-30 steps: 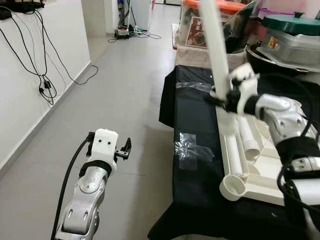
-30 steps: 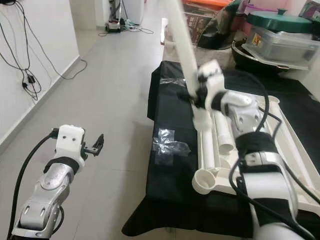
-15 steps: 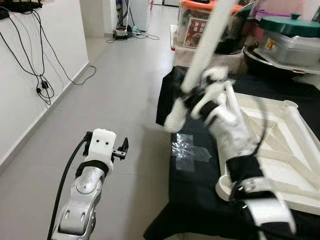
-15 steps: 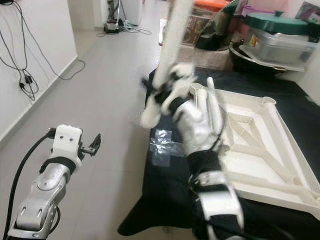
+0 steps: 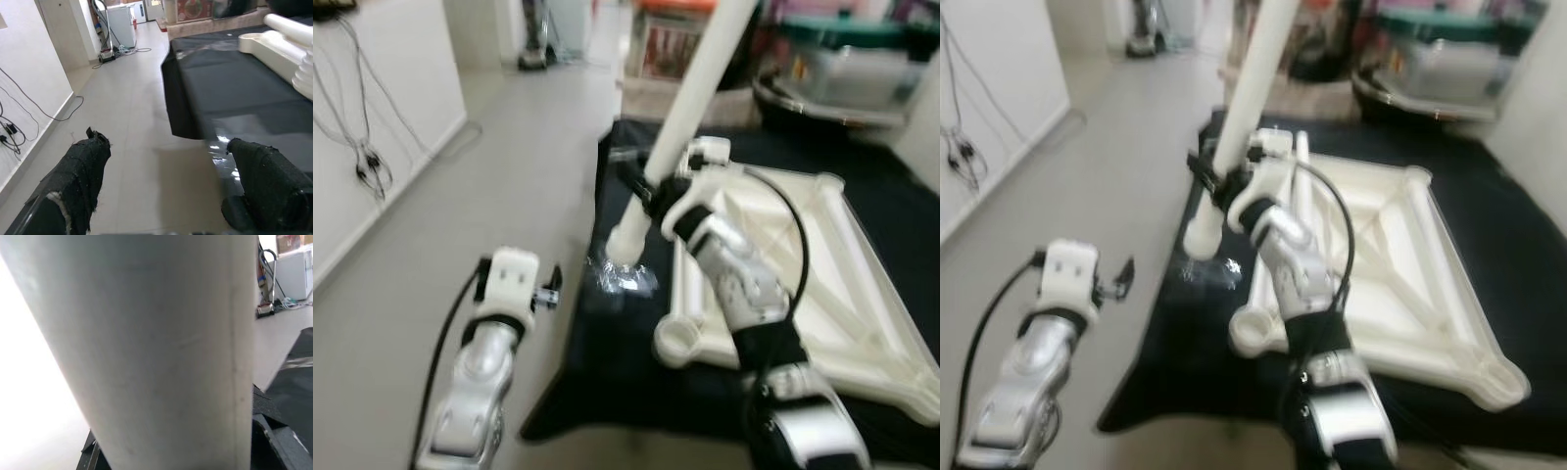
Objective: Building children table
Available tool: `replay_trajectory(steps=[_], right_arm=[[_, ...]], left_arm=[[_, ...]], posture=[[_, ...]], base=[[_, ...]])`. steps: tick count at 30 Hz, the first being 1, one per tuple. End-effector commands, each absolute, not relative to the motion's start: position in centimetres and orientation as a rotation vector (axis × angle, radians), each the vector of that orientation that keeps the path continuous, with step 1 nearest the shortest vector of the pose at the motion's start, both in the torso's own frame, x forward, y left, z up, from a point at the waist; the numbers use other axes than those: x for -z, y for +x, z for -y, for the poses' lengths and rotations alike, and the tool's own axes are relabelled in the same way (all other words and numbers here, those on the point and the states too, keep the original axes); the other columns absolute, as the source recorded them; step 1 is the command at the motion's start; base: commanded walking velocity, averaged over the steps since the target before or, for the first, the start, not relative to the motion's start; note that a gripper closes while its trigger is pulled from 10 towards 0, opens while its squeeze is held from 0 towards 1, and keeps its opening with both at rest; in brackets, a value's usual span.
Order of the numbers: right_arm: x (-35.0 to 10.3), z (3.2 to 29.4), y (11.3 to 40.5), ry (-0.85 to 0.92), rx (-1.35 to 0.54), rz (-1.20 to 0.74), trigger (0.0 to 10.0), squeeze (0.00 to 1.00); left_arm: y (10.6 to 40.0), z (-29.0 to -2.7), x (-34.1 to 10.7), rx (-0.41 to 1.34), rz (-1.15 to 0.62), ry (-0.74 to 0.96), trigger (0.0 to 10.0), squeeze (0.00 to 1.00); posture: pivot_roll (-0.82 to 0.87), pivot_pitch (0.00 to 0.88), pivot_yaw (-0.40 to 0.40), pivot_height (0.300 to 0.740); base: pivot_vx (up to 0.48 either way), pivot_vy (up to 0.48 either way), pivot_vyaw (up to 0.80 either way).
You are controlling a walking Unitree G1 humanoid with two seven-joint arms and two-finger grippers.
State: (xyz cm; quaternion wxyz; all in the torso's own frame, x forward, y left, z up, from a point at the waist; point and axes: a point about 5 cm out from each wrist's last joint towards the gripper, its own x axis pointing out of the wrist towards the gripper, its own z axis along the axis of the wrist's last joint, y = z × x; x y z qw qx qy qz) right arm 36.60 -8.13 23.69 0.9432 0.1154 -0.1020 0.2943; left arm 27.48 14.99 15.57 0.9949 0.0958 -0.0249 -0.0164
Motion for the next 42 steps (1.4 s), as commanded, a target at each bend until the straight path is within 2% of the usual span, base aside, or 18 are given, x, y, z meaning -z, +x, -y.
replay_trajectory(steps=[1, 6, 8, 10, 13, 16, 19, 26, 33, 42], right_arm=[[-23.6, 8.9, 36.5, 0.239, -0.573, 0.204, 10.0, 0.00], [-23.8, 9.3, 36.4, 0.272, -0.560, 0.195, 10.0, 0.00], [-24.4, 9.8, 36.5, 0.454, -0.569, 0.179, 10.0, 0.00], [-24.8, 9.9, 36.6, 0.514, -0.582, 0.185, 10.0, 0.00], [-25.7, 9.9, 36.4, 0.565, -0.648, 0.215, 10.0, 0.00], [-28.0, 9.6, 36.0, 0.626, -0.831, 0.267, 10.0, 0.00], [-29.3, 9.0, 35.5, 0.622, -0.950, 0.296, 10.0, 0.00], [-29.4, 7.9, 35.2, 0.608, -1.014, 0.288, 10.0, 0.00], [-29.1, 7.2, 34.6, 0.574, -1.076, 0.277, 10.0, 0.00], [-29.3, 8.0, 34.7, 0.525, -1.101, 0.288, 10.0, 0.00]], left_arm=[[27.5, -14.5, -15.4, 0.049, 0.045, 0.197, 10.0, 0.00], [27.4, -14.4, -15.5, 0.053, 0.048, 0.204, 10.0, 0.00], [27.4, -14.2, -15.6, 0.064, 0.052, 0.208, 10.0, 0.00], [27.4, -14.2, -15.6, 0.068, 0.052, 0.207, 10.0, 0.00], [27.4, -13.9, -15.6, 0.092, 0.060, 0.206, 10.0, 0.00], [27.2, -12.8, -15.8, 0.183, 0.077, 0.189, 10.0, 0.00], [26.7, -11.8, -15.7, 0.276, 0.075, 0.199, 10.0, 0.00], [25.6, -10.4, -15.4, 0.398, 0.050, 0.218, 10.0, 0.00], [24.7, -10.6, -15.0, 0.442, 0.025, 0.225, 10.0, 0.00], [24.9, -10.2, -15.5, 0.471, 0.038, 0.216, 10.0, 0.00]], posture=[[0.12, 0.000, -0.106, 0.740], [0.12, 0.000, -0.103, 0.740], [0.11, 0.000, -0.099, 0.740], [0.11, 0.000, -0.099, 0.740], [0.11, 0.000, -0.099, 0.740], [0.11, 0.000, -0.088, 0.740], [0.12, 0.000, -0.088, 0.740], [0.15, 0.000, -0.096, 0.740], [0.15, 0.000, -0.098, 0.740], [0.15, 0.000, -0.099, 0.740]], base=[[0.000, -0.480, 0.00], [0.000, -0.480, 0.00], [0.000, -0.480, 0.00], [0.000, -0.480, 0.00], [0.000, -0.124, 0.00], [0.000, 0.000, 0.00], [0.000, 0.000, 0.00], [0.000, 0.000, 0.00], [0.000, 0.000, 0.00], [0.000, 0.000, 0.00]])
